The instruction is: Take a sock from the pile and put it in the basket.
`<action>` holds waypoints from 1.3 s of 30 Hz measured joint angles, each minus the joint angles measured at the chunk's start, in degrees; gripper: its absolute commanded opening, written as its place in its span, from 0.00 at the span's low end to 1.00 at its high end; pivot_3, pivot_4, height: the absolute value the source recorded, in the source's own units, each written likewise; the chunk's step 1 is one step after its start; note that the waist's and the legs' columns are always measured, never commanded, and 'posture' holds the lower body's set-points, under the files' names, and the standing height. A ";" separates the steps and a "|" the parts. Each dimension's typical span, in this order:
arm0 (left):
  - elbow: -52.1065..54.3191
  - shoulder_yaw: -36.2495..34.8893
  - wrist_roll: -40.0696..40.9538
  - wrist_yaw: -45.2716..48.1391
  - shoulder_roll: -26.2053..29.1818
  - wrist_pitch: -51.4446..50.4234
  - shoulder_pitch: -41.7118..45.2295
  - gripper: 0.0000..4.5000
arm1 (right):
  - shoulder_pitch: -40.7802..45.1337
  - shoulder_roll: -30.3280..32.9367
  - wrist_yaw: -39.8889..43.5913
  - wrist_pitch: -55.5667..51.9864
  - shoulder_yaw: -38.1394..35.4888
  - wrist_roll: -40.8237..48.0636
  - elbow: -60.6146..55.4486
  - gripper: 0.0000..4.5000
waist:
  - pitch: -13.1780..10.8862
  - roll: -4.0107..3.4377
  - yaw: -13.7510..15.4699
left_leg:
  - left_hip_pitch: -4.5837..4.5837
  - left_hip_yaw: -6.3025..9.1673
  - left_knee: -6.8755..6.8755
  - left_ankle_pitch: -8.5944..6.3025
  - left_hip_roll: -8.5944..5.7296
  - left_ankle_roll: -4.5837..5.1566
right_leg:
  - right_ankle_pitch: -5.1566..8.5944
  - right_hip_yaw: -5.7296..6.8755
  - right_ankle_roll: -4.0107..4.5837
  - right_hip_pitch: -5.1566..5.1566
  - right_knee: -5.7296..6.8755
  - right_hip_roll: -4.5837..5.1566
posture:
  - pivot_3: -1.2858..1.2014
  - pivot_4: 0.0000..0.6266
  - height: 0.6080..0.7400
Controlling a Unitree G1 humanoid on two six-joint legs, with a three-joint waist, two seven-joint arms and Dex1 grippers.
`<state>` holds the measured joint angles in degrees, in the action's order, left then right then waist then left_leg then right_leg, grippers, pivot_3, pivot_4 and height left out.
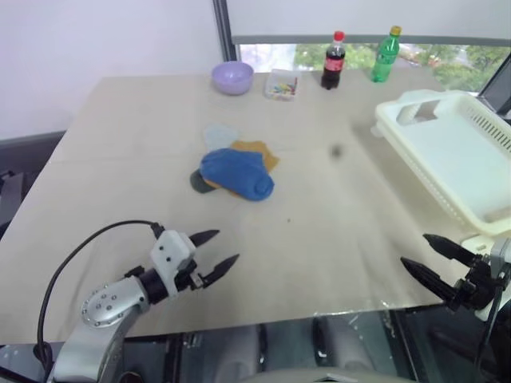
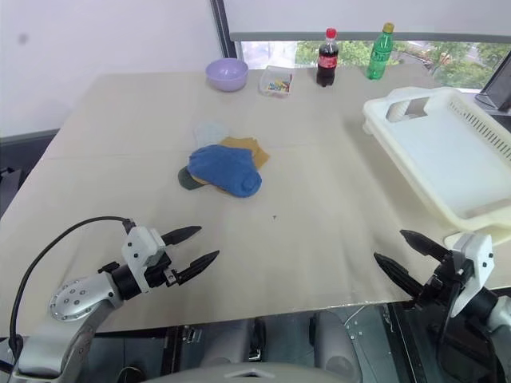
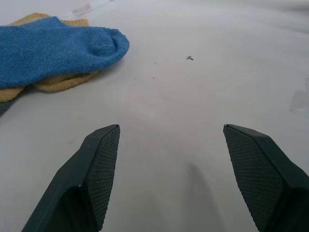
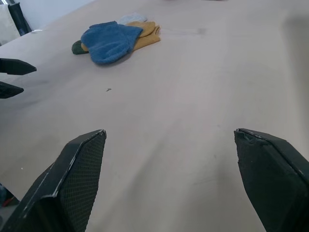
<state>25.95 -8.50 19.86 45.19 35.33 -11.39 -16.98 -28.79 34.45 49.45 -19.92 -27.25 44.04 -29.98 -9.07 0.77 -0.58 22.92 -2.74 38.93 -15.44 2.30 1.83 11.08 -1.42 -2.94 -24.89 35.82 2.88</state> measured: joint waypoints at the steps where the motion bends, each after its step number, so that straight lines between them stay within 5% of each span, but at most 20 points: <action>1: 0.00 0.00 0.00 0.02 0.00 0.00 0.00 0.81 | 0.00 0.00 0.00 0.00 0.00 0.00 0.00 0.97 | 0.00 0.00 0.00 | 0.00 0.00 -0.01 0.03 0.00 0.06 | 0.00 0.00 0.00 0.00 0.00 0.00 | 0.52 0.24 1.00; 10: 2.61 -3.56 2.85 2.50 -0.05 2.13 -9.16 0.81 | 3.69 3.42 4.09 2.48 2.46 -5.95 5.37 0.97 | -0.15 0.21 0.10 | 0.01 -0.05 -0.16 0.06 -0.01 0.10 | 0.01 -0.04 0.00 -0.17 -0.09 0.01 | 0.52 0.24 1.00; 31: 2.98 -4.03 2.84 1.90 -1.11 3.11 -9.73 0.81 | 6.44 3.96 5.21 2.67 4.54 -10.07 6.58 0.97 | -0.17 0.23 0.02 | 0.07 -0.07 -0.16 0.11 -0.03 0.20 | 0.01 -0.04 0.00 -0.18 -0.09 -0.02 | 0.52 0.24 1.00; 36: 2.98 -3.68 2.83 1.85 -1.12 3.10 -7.78 0.81 | 6.45 3.75 4.63 2.52 4.76 -10.40 6.54 0.97 | -0.48 -0.34 -0.62 | 0.05 3.48 -0.15 0.18 -1.67 0.27 | 0.71 3.03 -0.21 1.51 -0.16 1.63 | 0.52 0.24 1.00; 39: 2.83 -3.18 2.82 1.35 -1.18 2.54 -7.14 0.81 | 7.00 3.48 3.85 2.28 4.75 -10.01 6.43 0.97 | -0.60 -0.60 0.77 | 0.15 3.33 -0.06 0.23 -1.64 0.21 | 0.78 2.97 -0.18 1.37 -0.04 1.63 | 0.52 0.24 1.00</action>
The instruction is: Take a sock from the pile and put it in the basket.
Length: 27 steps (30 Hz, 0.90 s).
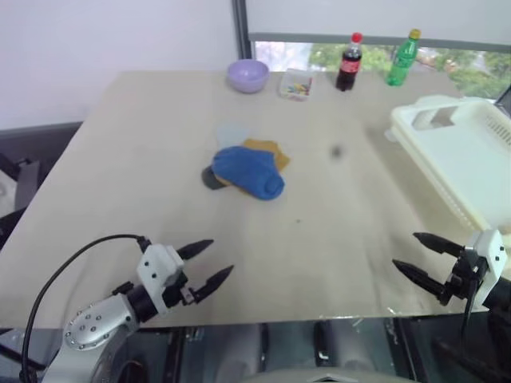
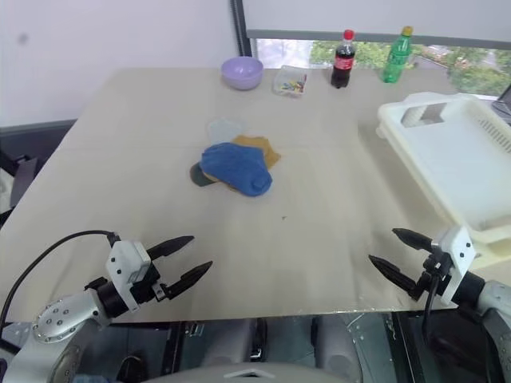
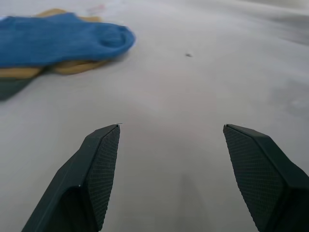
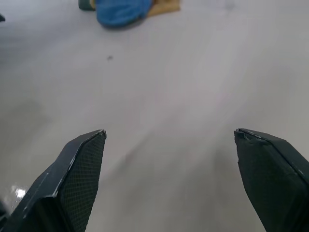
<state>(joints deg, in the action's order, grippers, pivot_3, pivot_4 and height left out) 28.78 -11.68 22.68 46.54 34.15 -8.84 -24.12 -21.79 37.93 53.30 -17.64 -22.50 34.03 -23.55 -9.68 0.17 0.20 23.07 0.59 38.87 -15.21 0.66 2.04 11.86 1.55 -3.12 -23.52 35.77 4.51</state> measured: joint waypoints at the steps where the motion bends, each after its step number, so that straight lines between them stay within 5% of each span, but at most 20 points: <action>1: -0.17 0.17 -0.02 -0.34 -0.02 -0.47 1.07 0.81 | -0.12 0.00 0.02 0.01 -0.01 -0.01 0.01 0.97 | 0.00 -0.01 0.65 | 0.04 -0.07 0.00 0.00 0.02 0.00 | 0.02 -0.08 0.04 -0.08 0.04 -0.08 | 0.52 0.24 1.00; 15: -12.08 11.61 -10.27 -13.16 -7.48 -6.27 28.18 0.81 | 0.80 -1.06 0.33 0.83 -0.20 1.19 -0.32 0.97 | -0.03 0.12 0.73 | -0.17 -0.66 0.01 0.01 0.02 0.02 | 0.05 -0.77 0.04 -0.06 0.11 -0.49 | 0.52 0.24 1.00; 27: -17.31 9.38 -3.47 -3.16 -3.50 -7.91 30.60 0.81 | 16.15 -7.89 -9.45 -1.73 12.67 -2.79 0.12 0.97 | -0.05 0.18 -0.11 | -0.28 -1.09 0.00 0.01 0.57 0.01 | -0.01 -1.11 0.15 -0.27 0.15 -0.92 | 0.52 0.24 1.00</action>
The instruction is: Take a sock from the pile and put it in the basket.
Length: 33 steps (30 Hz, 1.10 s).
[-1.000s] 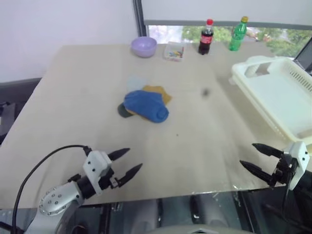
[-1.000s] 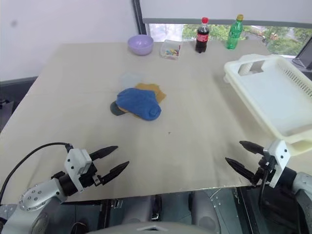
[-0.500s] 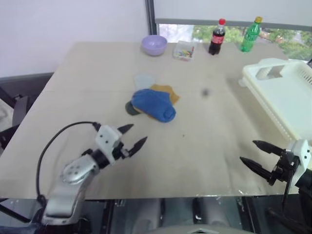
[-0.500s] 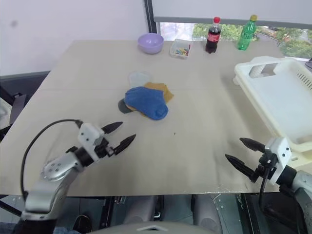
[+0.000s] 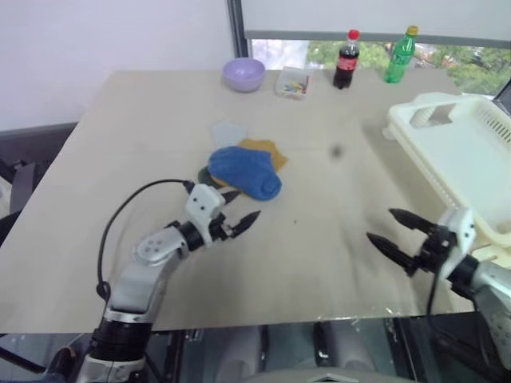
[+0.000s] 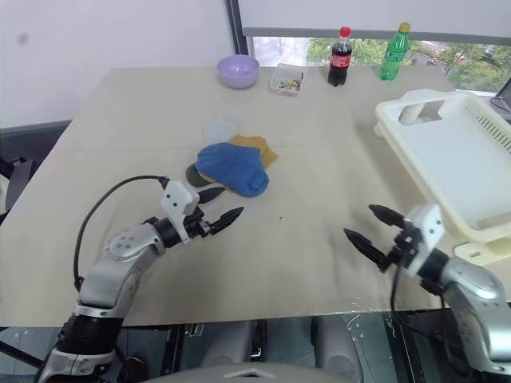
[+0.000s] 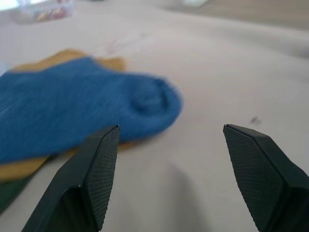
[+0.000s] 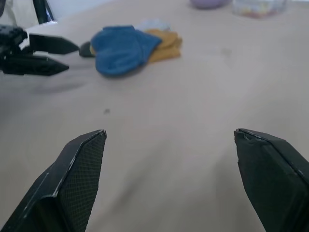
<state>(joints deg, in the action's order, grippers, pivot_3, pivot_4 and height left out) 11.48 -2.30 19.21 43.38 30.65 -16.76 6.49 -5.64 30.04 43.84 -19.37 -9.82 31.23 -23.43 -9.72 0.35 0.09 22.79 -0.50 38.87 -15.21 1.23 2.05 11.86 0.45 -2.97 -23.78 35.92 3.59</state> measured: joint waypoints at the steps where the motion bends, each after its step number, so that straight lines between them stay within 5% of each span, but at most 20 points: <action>1: -0.05 -1.57 2.18 2.29 1.19 -0.17 -0.74 0.81 | 3.11 -1.05 -0.85 -0.63 2.29 -0.80 0.79 0.97 | 0.00 0.01 -0.21 | -0.02 -0.03 0.00 0.00 0.03 0.00 | 0.00 -0.02 0.00 -0.01 0.01 0.00 | 0.52 0.24 1.00; 11: 0.13 -11.42 13.09 13.24 8.23 -2.82 -7.40 0.81 | 24.00 -9.35 -5.56 -12.56 17.45 -5.84 15.30 0.97 | -0.09 0.19 -0.63 | 0.08 -0.26 -0.06 -0.01 0.06 0.00 | -0.14 -0.19 0.24 -0.20 0.03 0.05 | 0.52 0.24 1.00; 16: 2.46 -18.11 16.92 18.26 11.46 -2.67 -14.29 0.81 | 37.66 -21.93 -9.93 -17.03 18.35 -6.00 30.22 0.97 | -0.21 0.35 -1.89 | 0.04 -0.44 -0.15 -0.01 0.20 0.00 | -0.22 -0.37 0.35 -0.38 0.16 -0.14 | 0.52 0.24 1.00; 22: 5.08 -23.35 18.26 19.18 11.62 -1.55 -19.90 0.81 | 41.10 -25.67 -10.51 -17.28 18.33 -7.38 38.79 0.97 | -0.20 0.37 -1.04 | 0.05 -0.55 -0.32 -0.01 0.14 -0.01 | -0.23 -0.40 0.34 -0.40 0.00 0.07 | 0.52 0.24 1.00; 25: 6.17 -24.44 18.26 19.02 11.52 -0.43 -21.24 0.81 | 41.97 -26.41 -10.01 -16.65 18.55 -8.37 40.40 0.79 | -0.18 0.39 -1.20 | 0.00 -0.57 -0.33 -0.01 0.15 -0.02 | -0.23 -0.40 0.35 -0.40 0.03 0.06 | 0.52 0.24 1.00; 30: 7.31 -26.55 18.17 18.82 10.21 1.99 -24.65 0.81 | 42.04 -27.11 -9.16 -15.96 18.92 -9.93 42.10 0.25 | -0.18 0.39 -1.43 | -0.01 -0.57 -0.42 0.00 0.16 -0.03 | -0.23 -0.41 0.36 -0.48 0.06 -0.04 | 0.52 0.24 1.00; 33: 7.51 -26.93 18.11 18.78 9.98 2.98 -25.22 0.81 | 42.27 -27.17 -8.44 -15.58 18.94 -10.38 42.13 0.03 | -0.18 0.39 -1.63 | 0.00 -0.59 -0.45 0.00 0.16 -0.03 | -0.23 -0.43 0.36 -0.51 0.06 -0.03 | 0.52 0.24 1.00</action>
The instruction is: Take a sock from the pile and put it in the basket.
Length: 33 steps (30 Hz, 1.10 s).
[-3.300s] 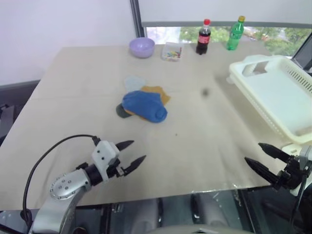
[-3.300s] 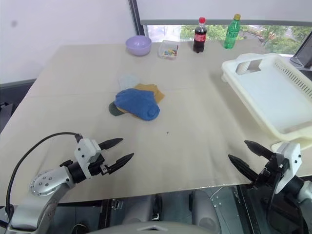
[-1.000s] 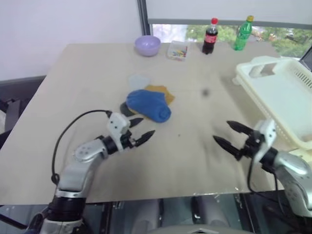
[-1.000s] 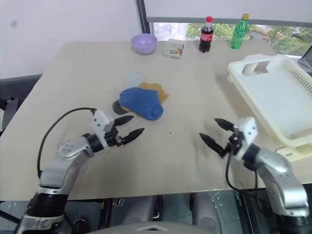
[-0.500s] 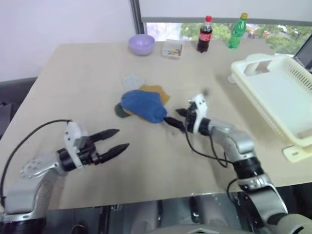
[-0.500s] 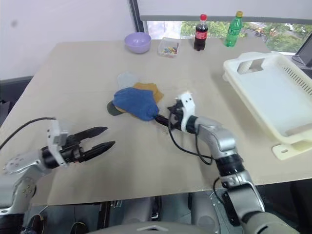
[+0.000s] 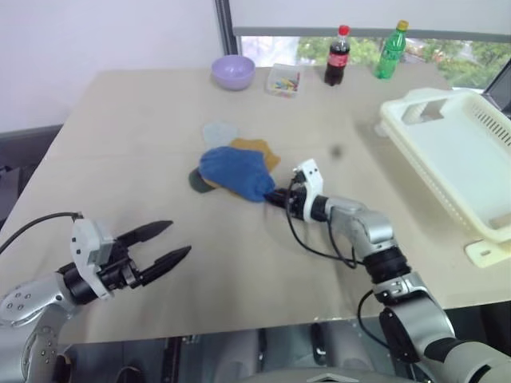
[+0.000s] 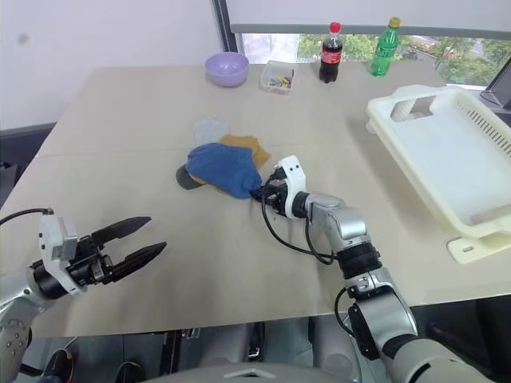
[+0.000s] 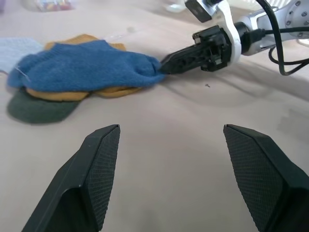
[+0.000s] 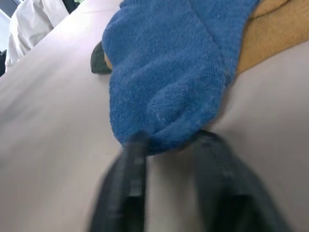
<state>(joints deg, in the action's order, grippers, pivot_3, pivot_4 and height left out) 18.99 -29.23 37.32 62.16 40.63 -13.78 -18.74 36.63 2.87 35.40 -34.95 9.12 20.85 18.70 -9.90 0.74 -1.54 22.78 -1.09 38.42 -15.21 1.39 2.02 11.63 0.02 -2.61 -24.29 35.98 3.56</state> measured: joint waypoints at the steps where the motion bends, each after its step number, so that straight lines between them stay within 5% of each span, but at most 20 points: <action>1: 0.01 0.00 -0.04 -0.02 -0.30 0.43 -0.13 0.81 | 0.05 -0.19 0.29 0.14 0.04 -0.12 -0.02 0.01 | 0.00 0.00 -0.10 | 0.00 -0.02 0.00 0.00 0.00 0.00 | 0.00 -0.01 0.00 0.00 0.00 0.01 | 0.52 0.24 1.00; 10: -0.03 0.29 -0.32 -0.66 -0.79 2.13 0.68 0.81 | -0.39 0.84 0.42 -0.68 0.09 -0.74 -2.01 0.01 | -0.01 -0.01 -0.34 | 0.06 -0.01 0.00 0.01 -0.01 -0.01 | -0.01 -0.03 -0.01 -0.04 -0.01 0.03 | 0.52 0.24 1.00; 17: -0.66 0.84 -0.51 -0.64 -0.78 2.42 1.38 0.81 | -8.14 11.36 2.70 -13.42 0.10 2.50 -20.21 0.01 | 0.00 0.01 -0.16 | 0.13 -0.05 -0.06 0.00 -0.05 0.00 | -0.02 -0.03 -0.06 -0.10 -0.06 0.07 | 0.52 0.24 1.00; 27: -2.50 3.07 -1.16 0.27 0.02 2.26 4.59 0.81 | -24.37 35.41 9.56 -32.40 -3.61 14.71 -44.74 0.01 | 0.09 0.16 0.92 | 0.10 -0.12 -0.01 0.00 -0.05 0.01 | 0.08 -0.11 -0.13 -0.12 -0.05 0.06 | 0.52 0.24 1.00; 33: -3.17 4.77 -1.23 1.26 0.23 2.08 6.68 0.81 | -27.62 36.19 7.44 -33.37 -11.37 16.79 -43.85 0.01 | 0.18 0.35 0.91 | 0.10 -0.16 0.00 0.00 -0.06 0.01 | 0.11 -0.15 -0.19 -0.12 -0.06 0.03 | 0.52 0.24 1.00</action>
<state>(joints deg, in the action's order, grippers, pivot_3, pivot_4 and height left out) 15.81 -24.46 36.08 63.42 40.86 -11.71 -12.06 9.01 39.06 42.85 -68.32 -2.25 37.64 -25.15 -9.72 1.09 -0.63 22.89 -1.25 38.42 -15.21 1.33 2.03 11.74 -0.13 -2.80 -24.41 35.92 3.59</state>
